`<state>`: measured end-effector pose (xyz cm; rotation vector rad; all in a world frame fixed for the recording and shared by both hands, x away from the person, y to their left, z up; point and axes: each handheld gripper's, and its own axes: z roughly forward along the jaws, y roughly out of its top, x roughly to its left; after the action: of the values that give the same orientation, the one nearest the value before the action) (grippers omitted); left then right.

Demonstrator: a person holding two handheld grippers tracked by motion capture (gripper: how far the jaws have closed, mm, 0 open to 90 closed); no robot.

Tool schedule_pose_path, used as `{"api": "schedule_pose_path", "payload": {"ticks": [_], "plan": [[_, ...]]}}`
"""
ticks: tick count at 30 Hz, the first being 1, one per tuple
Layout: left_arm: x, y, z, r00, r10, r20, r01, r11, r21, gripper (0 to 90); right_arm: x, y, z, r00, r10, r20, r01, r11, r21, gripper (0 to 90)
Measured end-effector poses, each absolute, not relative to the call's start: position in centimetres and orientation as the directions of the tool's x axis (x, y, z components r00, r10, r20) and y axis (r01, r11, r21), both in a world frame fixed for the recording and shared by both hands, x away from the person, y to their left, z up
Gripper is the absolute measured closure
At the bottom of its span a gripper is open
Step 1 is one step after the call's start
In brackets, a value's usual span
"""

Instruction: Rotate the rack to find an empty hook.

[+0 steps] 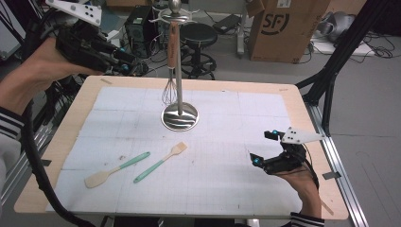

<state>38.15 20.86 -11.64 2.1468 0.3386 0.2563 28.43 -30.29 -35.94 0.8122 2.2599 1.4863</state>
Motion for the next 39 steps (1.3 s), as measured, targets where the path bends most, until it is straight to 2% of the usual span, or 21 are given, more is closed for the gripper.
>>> {"api": "schedule_pose_path", "payload": {"ticks": [5,9,11,23,39], "plan": [[38.7,20.7,-11.3,0.935,0.351,0.053,0.151,-0.529,0.835,83.6,28.5,-30.4,-36.1,-0.787,0.615,0.048,0.289,0.298,0.91,0.1],[39.1,20.5,-10.6,0.928,0.365,0.071,0.138,-0.516,0.846,89.4,28.5,-30.4,-36.2,-0.788,0.614,0.049,0.29,0.3,0.909,0.1],[39.3,20.4,-10.1,0.919,0.384,0.094,0.125,-0.509,0.852,89.8,28.5,-30.3,-36.2,-0.789,0.613,0.049,0.29,0.301,0.908,0.1],[41.7,18.6,-8.5,0.919,0.386,0.085,0.132,-0.503,0.854,89.8,28.5,-30.3,-36.2,-0.789,0.613,0.048,0.288,0.299,0.91,0.1],[45.9,17.8,-8.8,0.907,0.414,0.071,0.16,-0.497,0.853,89.8,28.4,-30.0,-36.3,-0.795,0.604,0.051,0.288,0.303,0.908,0.1]]}}
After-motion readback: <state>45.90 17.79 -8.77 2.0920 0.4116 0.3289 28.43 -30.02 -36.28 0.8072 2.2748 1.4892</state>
